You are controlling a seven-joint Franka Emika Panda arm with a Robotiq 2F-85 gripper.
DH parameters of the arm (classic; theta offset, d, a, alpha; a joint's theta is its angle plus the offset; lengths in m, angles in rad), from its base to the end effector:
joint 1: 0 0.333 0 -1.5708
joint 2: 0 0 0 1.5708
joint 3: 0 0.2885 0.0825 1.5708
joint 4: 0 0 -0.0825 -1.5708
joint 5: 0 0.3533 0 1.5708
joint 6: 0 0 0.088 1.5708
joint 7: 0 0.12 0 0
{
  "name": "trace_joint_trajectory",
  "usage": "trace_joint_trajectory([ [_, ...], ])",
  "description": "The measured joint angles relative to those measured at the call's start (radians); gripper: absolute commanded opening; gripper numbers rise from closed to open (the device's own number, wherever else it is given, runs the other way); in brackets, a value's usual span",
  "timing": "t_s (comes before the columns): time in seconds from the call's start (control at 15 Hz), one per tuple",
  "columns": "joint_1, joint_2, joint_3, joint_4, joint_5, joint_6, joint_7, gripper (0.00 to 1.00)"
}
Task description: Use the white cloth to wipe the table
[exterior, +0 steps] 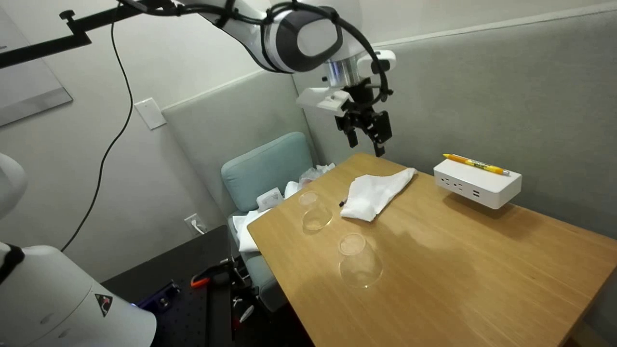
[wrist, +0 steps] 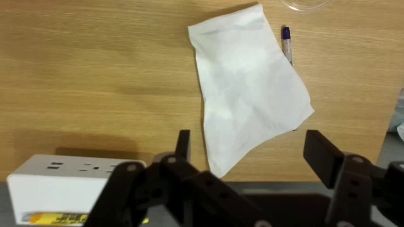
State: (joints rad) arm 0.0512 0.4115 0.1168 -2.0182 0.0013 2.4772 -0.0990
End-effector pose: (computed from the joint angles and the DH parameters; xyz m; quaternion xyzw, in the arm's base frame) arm 0.5702 0.0956 0.2367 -0.9913 -0.1272 -0.0243 0.0245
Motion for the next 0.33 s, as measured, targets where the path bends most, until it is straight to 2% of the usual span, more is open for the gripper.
trace_joint_trajectory([
  [0.33, -0.024, -0.167, -0.015, -0.112, 0.0, 0.0, -0.031, 1.0],
])
